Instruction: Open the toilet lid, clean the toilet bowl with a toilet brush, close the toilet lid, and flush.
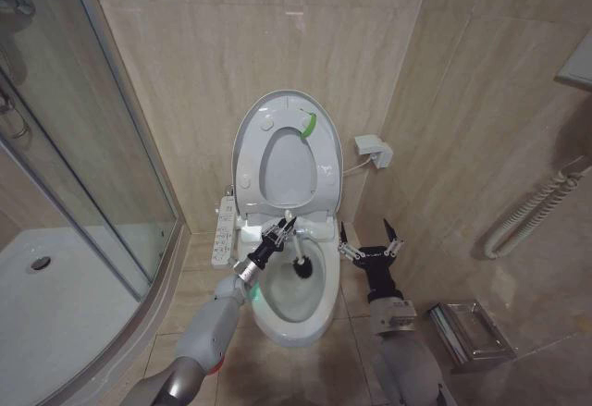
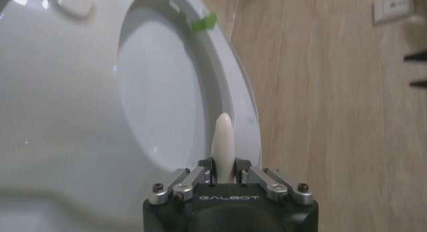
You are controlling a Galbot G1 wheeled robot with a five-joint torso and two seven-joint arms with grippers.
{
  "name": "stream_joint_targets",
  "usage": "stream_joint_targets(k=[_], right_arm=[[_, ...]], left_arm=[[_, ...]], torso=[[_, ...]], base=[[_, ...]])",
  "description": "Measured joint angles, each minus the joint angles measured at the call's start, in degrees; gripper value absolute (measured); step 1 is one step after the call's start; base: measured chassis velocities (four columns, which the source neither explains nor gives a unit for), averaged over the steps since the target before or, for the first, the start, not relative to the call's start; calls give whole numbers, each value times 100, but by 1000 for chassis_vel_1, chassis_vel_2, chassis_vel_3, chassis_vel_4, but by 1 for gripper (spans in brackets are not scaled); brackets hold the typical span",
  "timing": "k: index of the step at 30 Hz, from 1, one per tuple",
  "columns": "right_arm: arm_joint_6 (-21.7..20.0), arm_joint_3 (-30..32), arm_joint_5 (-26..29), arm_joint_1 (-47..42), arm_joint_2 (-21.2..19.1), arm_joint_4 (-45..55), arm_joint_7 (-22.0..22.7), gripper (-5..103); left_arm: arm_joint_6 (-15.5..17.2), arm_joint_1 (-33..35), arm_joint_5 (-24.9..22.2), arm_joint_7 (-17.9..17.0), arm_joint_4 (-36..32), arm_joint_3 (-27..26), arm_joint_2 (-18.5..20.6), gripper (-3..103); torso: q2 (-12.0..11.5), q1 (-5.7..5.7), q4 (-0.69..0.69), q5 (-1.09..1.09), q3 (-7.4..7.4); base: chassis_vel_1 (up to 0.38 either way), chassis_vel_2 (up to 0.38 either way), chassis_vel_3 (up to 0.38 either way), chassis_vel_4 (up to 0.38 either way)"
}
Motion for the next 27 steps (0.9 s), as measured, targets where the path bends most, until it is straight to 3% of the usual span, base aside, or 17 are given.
stream_joint_targets(k=[10,14,16,27], right_arm=[[0,0,0,0,0,0,0,100],[0,0,0,0,0,0,0,100],[0,0,0,0,0,1,0,100],[0,0,0,0,0,0,0,100]], left_arm=[[-208,499,766,-205,235,-70,301,20],[-279,646,855,-282,-320,-23,492,20],[-177,724,853,-421,-805,30,575,20],[110,1093,940,-800,-1983,113,763,20]], torso=[[1,-1,5,-1,-1],[0,0,0,-2,1],[1,0,-2,-1,0],[0,0,1,0,0]], base=[[0,0,0,0],[0,0,0,0],[0,0,0,0],[0,0,0,0]])
